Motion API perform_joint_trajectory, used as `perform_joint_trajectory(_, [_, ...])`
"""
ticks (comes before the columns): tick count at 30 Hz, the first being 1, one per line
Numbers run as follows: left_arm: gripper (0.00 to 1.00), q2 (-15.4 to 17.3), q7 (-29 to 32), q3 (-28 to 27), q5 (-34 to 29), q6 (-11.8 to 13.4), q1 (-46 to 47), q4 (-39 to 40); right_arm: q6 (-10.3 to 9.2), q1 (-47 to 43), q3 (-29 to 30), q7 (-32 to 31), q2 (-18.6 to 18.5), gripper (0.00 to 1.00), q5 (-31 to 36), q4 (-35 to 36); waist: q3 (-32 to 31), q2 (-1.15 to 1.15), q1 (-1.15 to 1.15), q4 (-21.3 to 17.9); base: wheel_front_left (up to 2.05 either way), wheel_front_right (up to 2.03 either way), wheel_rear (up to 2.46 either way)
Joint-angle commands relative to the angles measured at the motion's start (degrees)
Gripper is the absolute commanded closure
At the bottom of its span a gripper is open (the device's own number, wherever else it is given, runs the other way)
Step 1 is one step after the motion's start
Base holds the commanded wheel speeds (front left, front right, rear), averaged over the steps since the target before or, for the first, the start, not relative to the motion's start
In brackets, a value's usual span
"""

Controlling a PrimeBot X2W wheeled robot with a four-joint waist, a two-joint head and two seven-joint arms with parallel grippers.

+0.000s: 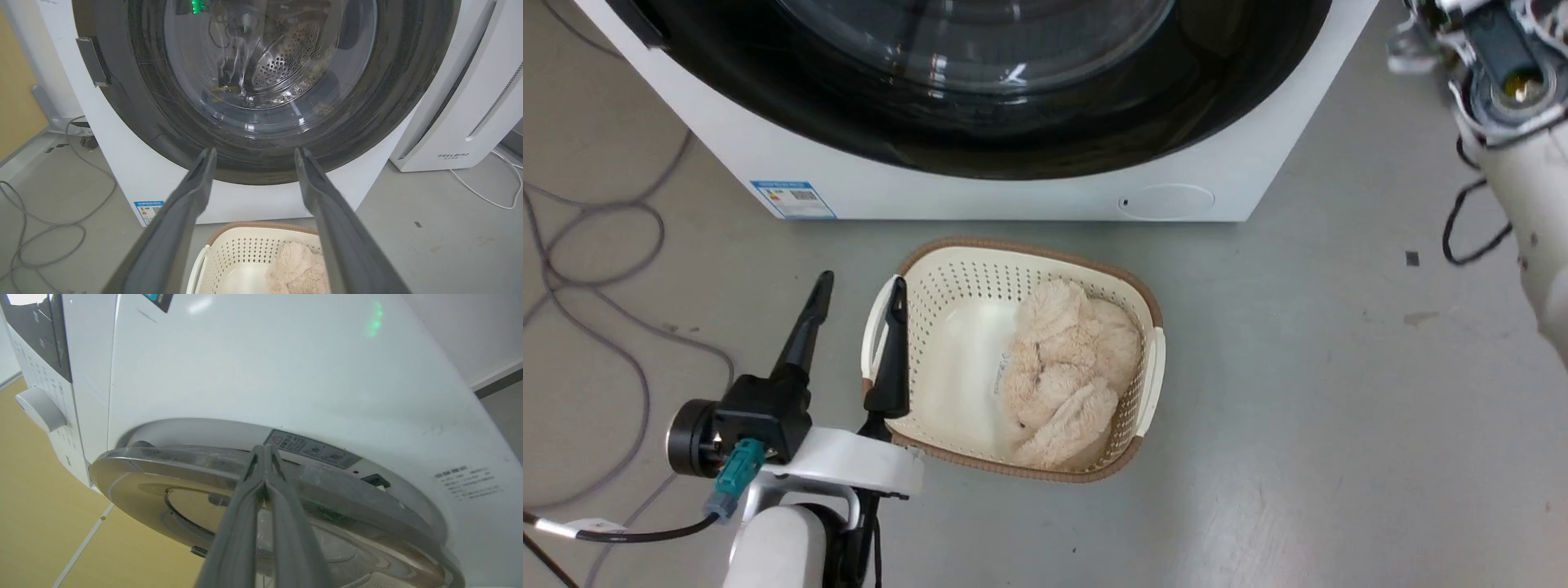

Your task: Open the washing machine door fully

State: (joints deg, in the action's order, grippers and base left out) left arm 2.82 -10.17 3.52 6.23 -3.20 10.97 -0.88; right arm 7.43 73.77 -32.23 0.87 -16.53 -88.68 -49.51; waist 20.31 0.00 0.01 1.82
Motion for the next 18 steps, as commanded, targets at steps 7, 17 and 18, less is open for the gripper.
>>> perform_joint_trajectory(7, [0.00,0.06,-1.30,-0.39,0.74,-0.56,2.20,0.56,0.05,10.51,-8.24,-3.79,0.90,1.00,-6.14,-6.89,3.02,0.00,-0.01,-0.04,0.00,0.00,0.00])
perform_joint_trajectory(17, [0.00,0.06,-2.49,0.56,1.90,-0.55,3.60,0.21,0.05,18.71,-20.26,-11.61,-1.06,1.00,-13.91,-12.94,5.10,0.00,-0.01,0.30,0.00,0.00,0.00])
perform_joint_trajectory(18, [0.00,0.06,-2.61,0.69,1.99,-0.54,3.76,0.17,0.05,19.59,-21.47,-12.61,-1.19,1.00,-14.80,-13.53,5.28,0.00,-0.01,0.31,0.00,0.00,0.00])
